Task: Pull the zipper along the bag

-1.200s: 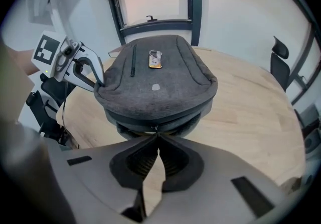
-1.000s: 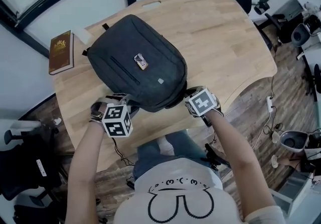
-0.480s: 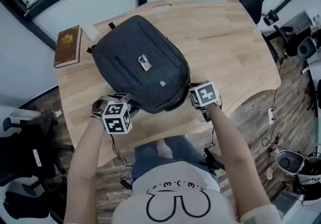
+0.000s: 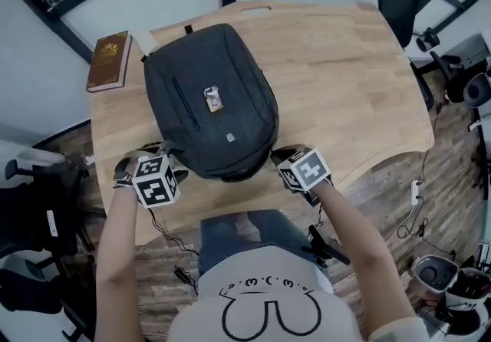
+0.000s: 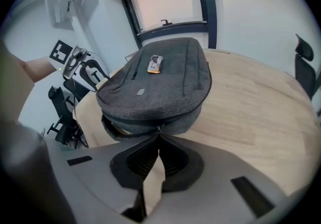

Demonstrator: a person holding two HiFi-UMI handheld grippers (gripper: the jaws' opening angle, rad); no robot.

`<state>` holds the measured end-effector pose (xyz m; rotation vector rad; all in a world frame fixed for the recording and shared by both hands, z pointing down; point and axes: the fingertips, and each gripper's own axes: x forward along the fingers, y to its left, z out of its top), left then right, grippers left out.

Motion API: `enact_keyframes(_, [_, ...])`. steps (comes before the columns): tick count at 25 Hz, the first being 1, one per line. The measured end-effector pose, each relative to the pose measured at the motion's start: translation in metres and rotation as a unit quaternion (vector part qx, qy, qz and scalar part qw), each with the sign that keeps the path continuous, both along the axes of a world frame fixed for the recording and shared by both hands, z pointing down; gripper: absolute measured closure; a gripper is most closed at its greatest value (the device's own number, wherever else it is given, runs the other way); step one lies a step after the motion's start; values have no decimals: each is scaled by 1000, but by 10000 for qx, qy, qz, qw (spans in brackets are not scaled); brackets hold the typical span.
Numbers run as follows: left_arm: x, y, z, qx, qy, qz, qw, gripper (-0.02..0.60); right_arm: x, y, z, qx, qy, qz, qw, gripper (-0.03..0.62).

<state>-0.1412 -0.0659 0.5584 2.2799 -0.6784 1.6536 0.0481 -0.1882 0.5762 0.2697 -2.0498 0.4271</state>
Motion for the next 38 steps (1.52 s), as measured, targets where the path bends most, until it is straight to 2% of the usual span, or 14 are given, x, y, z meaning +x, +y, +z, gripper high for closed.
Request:
enact_keyframes(2, [16, -1, -19, 121, 456, -396, 9981, 370, -3, 7, 0, -147, -126, -187, 9996, 537])
enact_keyframes(4, [36, -8, -32, 288, 810, -695, 9939, 370, -5, 10, 0, -201, -192, -401, 9988, 537])
enact_keyframes(7, [72, -24, -32, 419, 1095, -962, 9884, 370, -7, 14, 0, -199, -274, -720, 9968, 537])
enact_keyframes(11, [128, -50, -17, 358, 1405, -1284, 9811, 371, -9, 16, -1, -149, -425, -1068, 9933, 537])
enact_keyframes(14, [157, -69, -5, 392, 1243, -1375, 9819, 404, -9, 16, -2, -45, -466, -1415, 9888, 537])
enact_keyframes(16, [163, -82, 1, 450, 1027, -1546, 9816, 433, -9, 15, -2, 43, -480, -1681, 9846, 537])
enact_keyframes(18, [162, -89, 6, 439, 839, -1743, 9801, 497, -7, 13, -2, 55, -509, -1832, 9817, 537])
enact_keyframes(23, [160, -92, 10, 125, 722, -2106, 9748, 529, -3, 8, -1, 129, -484, -2083, 9768, 537])
enact_keyframes(27, [159, -91, 8, -18, 709, -2076, 9756, 540, 0, 3, 0, 435, -329, -2425, 9686, 536])
enact_keyframes(31, [158, -84, 4, -57, 759, -2205, 9724, 541, 4, -11, 1, 334, -311, -2449, 9685, 531])
enact_keyframes(35, [159, -68, 4, -181, 632, -2033, 9769, 544, 7, -28, 5, 670, -61, -2802, 9576, 531])
enact_keyframes(38, [154, -54, 5, -291, 618, -2036, 9767, 545, 1, -43, 9, 774, 55, -2807, 9566, 526])
